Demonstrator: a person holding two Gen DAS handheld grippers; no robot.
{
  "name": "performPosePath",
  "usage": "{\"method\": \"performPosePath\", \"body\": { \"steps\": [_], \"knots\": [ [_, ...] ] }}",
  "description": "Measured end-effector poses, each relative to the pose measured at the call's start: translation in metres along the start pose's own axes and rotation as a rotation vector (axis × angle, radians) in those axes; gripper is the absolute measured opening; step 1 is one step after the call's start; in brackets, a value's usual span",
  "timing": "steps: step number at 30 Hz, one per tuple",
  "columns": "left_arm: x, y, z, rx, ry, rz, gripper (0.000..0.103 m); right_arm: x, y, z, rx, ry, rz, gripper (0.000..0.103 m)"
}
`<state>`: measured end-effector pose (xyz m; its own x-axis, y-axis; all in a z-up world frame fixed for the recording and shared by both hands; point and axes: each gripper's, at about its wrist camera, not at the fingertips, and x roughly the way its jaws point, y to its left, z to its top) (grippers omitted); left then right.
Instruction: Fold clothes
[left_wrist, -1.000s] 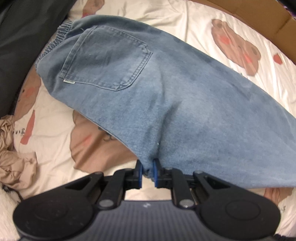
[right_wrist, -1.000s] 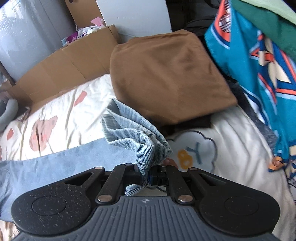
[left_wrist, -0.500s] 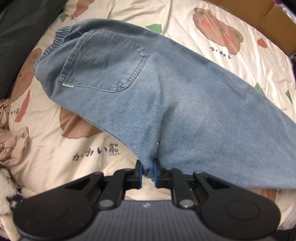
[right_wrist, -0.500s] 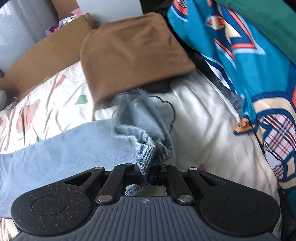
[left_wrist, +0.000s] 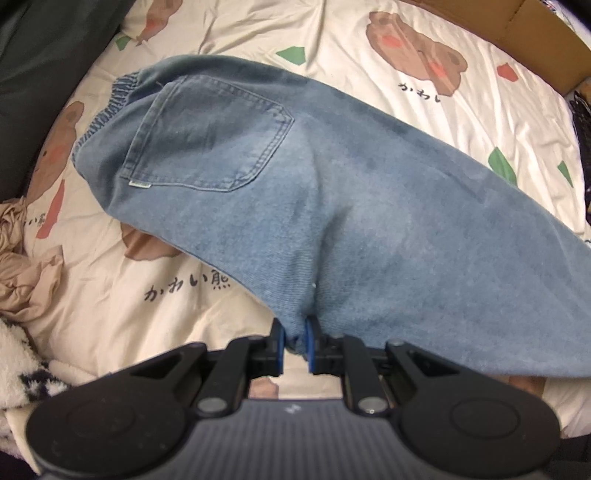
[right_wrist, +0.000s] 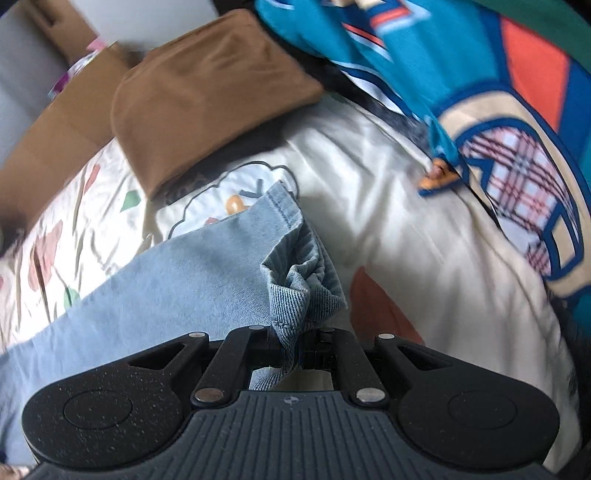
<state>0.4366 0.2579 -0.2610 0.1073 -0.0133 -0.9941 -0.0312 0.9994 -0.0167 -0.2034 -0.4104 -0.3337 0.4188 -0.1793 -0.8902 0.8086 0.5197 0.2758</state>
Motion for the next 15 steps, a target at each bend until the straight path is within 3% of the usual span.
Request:
{"method": "performPosePath", "body": {
  "steps": [7,9,10,11,15],
  "knots": [
    [0.038,-0.002,-0.003,-0.023,0.065,-0.005,0.012,0.016,-0.026,-0.013,0.151,0.059,-0.038,0.010],
    [0.049,0.004,0.001,-0.030,0.076,-0.005,0.012,0.021,-0.034,-0.017,0.195,0.076,-0.048,0.024],
    [0.053,0.008,0.004,-0.036,0.081,-0.005,0.012,0.023,-0.037,-0.019,0.216,0.085,-0.054,0.025],
    [0.057,0.013,0.008,-0.048,0.085,-0.008,0.013,0.026,-0.041,-0.021,0.238,0.093,-0.059,0.034],
    [0.060,0.030,0.027,-0.080,0.086,-0.021,0.015,0.015,-0.047,-0.020,0.217,0.089,-0.106,0.037]
  ]
}}
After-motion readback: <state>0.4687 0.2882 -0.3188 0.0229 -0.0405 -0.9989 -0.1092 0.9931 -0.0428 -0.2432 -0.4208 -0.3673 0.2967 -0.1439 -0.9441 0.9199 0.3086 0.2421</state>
